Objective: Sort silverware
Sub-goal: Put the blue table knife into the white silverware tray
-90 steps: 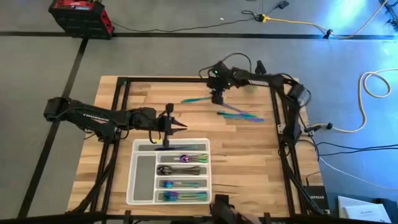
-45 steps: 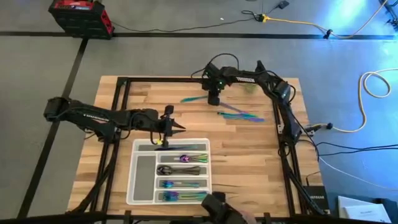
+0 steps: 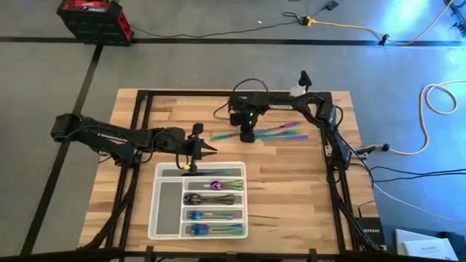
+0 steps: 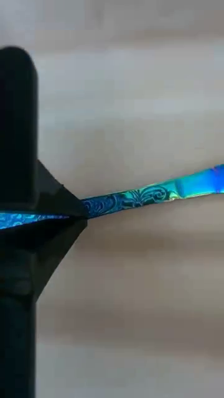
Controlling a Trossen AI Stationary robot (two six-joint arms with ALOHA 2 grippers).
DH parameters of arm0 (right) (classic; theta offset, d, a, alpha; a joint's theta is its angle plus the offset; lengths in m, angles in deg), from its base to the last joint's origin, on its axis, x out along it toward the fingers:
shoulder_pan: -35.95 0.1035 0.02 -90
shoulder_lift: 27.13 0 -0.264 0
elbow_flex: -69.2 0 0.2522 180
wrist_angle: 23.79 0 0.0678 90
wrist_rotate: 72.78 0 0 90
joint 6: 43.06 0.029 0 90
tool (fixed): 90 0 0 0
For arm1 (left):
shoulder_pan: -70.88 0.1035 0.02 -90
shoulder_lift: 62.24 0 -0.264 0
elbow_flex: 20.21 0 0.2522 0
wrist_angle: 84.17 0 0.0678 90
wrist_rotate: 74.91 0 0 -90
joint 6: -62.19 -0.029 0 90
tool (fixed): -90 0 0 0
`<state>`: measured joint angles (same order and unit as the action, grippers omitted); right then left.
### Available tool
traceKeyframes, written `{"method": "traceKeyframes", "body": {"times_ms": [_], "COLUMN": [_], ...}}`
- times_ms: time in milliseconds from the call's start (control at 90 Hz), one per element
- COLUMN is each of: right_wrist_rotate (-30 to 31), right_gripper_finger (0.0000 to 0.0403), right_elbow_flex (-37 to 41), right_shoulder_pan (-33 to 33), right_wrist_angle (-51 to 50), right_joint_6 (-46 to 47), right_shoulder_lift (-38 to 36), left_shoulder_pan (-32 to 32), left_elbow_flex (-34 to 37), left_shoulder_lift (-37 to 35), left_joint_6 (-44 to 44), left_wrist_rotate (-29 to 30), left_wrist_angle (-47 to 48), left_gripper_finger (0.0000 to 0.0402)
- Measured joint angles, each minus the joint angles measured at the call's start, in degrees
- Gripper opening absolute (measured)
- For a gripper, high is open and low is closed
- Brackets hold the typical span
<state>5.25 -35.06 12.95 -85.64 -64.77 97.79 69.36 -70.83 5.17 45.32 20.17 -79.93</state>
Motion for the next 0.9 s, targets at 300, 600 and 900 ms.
{"method": "traceKeyframes", "body": {"times_ms": [300,600,900], "right_wrist_rotate": [0.11,1.18,5.57], "right_gripper_finger": [0.0,0.0,0.0], "right_elbow_flex": [0.07,0.26,3.76], "right_shoulder_pan": [7.19,10.45,10.34], "right_wrist_angle": [1.82,7.34,18.96], "right_joint_6": [9.72,16.15,24.07], "right_shoulder_lift": [0.17,0.24,0.14], "left_shoulder_pan": [0.0,2.27,4.5], "left_elbow_flex": [0.0,-0.06,7.73], "left_shoulder_lift": [0.02,1.96,2.9], "left_joint_6": [0.04,5.82,10.66], "left_wrist_rotate": [0.02,9.33,9.4], "left_wrist_angle": [0.44,11.14,3.34], "left_gripper_finger": [0.0024,0.0024,0.0024]}}
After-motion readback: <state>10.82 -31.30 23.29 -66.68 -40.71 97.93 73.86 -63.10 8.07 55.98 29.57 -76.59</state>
